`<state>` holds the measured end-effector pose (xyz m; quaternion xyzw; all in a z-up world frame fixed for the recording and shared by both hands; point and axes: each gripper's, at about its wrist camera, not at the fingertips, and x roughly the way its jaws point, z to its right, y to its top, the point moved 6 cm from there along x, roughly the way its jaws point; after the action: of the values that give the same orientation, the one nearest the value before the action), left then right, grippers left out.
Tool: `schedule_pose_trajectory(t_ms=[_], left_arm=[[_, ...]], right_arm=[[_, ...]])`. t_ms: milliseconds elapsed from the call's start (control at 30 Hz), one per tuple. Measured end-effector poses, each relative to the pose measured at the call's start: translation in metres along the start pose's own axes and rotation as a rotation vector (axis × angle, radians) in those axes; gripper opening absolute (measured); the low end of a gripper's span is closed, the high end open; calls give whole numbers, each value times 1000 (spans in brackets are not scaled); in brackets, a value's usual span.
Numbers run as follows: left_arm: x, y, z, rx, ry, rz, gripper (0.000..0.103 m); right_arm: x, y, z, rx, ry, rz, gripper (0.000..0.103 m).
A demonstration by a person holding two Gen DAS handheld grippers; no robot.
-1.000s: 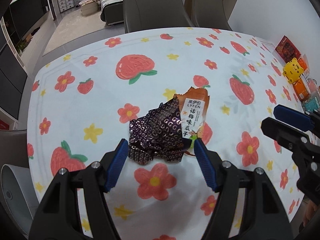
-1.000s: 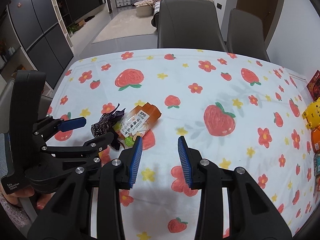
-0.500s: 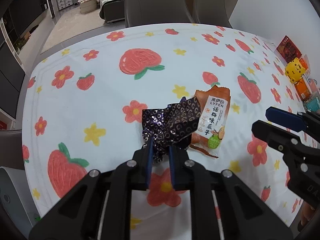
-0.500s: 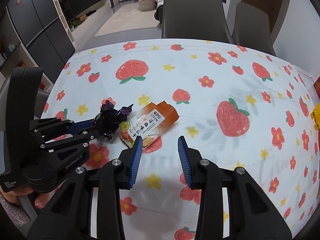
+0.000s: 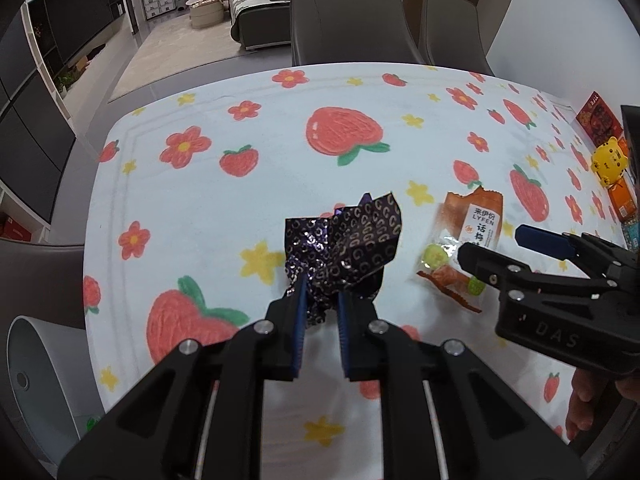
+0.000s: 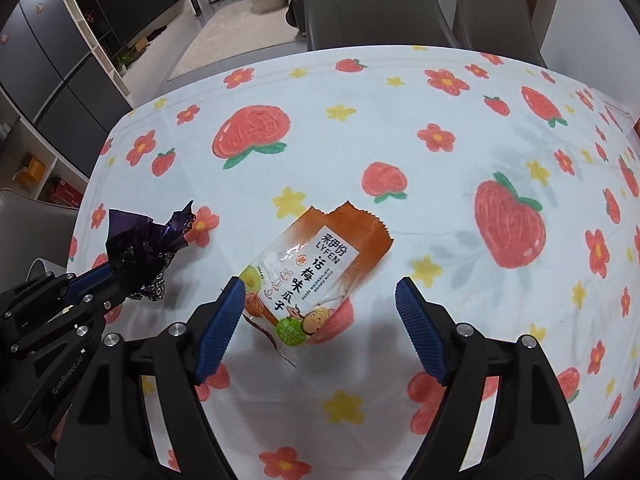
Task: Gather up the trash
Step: 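Grasp the dark purple wrapper with the left tool while the right tool grasps the orange LYFEN packet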
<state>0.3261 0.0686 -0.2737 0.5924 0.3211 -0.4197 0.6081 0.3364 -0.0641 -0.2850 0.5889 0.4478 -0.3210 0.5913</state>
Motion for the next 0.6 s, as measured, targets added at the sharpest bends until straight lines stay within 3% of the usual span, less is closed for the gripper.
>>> schedule_pose_trajectory(t_ms=[33, 100, 167, 367, 600], left_arm=[[0, -1, -2, -3, 3, -2, 14], [1, -3, -6, -10, 9, -4, 14], [1, -4, -10, -18, 10, -6, 14], [0, -7, -13, -29, 11, -8, 14], [-7, -9, -12, -37, 9, 0, 14]], right_arm=[[4, 0, -4, -15, -2, -9, 65], [13, -2, -11, -36, 0, -39, 48], [14, -2, -14, -50, -9, -27, 46], [7, 4, -21, -113, -10, 4, 17], [-7, 2, -29, -134, 29, 27, 10]])
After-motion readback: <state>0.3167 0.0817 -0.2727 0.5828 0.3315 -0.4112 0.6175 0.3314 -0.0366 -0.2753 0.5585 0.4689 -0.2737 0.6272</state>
